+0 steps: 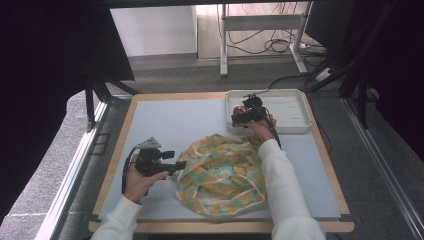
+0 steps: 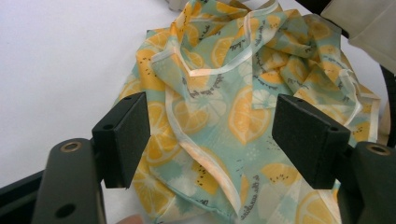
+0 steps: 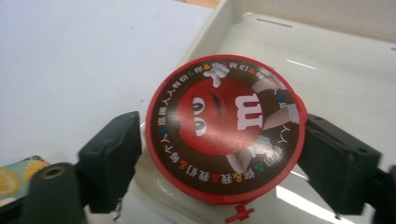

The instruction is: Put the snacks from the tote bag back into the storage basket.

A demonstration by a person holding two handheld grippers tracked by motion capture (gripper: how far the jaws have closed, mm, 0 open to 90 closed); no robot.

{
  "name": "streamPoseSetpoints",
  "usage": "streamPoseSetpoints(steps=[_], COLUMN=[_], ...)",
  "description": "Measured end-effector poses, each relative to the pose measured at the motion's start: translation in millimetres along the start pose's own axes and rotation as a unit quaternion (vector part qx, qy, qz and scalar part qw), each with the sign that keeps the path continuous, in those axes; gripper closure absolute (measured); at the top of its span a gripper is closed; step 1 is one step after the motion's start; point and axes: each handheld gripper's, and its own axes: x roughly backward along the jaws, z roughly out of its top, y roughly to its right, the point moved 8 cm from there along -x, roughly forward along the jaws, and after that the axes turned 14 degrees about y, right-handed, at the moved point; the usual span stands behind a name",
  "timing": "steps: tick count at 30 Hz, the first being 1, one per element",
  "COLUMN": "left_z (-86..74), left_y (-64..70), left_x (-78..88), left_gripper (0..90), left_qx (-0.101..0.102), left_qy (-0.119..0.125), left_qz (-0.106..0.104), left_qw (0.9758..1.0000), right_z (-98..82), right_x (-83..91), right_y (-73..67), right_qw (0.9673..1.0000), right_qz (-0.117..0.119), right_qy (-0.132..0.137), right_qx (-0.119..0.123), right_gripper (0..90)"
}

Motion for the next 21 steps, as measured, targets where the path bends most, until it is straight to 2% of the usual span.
streamPoseSetpoints(steps=[5, 7, 13, 16, 21], left_z=[-0.1, -0.5, -2.9, -3.1, -4.9], left_y=[-2.3, -2.1, 0.3, 1.2, 4.5], left_x=[-2.6, -5.7, -10.9, -12.4, -11.6], left_gripper=[28.0, 28.0, 28.0, 28.0, 28.0], left_qx=[0.004, 0.004, -0.004, -0.005, -0.009], left_qy=[-0.001, -0.003, -0.013, -0.014, -0.013], left_qz=[0.002, 0.002, -0.001, -0.002, -0.002], left_qw=[1.0, 1.0, 0.9999, 0.9999, 0.9999], right_z=[6.0, 7.6, 12.6, 12.1, 9.0], right_x=[6.6, 10.5, 29.1, 38.5, 63.3], right_y=[-0.3, -0.8, 0.4, -1.7, -13.2], right_qw=[0.9999, 0.9997, 0.9989, 0.9986, 0.9976], right_qz=[-0.001, 0.008, 0.017, 0.027, 0.047], right_qy=[0.016, 0.02, 0.042, 0.044, 0.051], right_qx=[-0.005, -0.015, -0.009, -0.008, 0.001], right_gripper=[8.6, 8.2, 8.2, 8.2, 8.5])
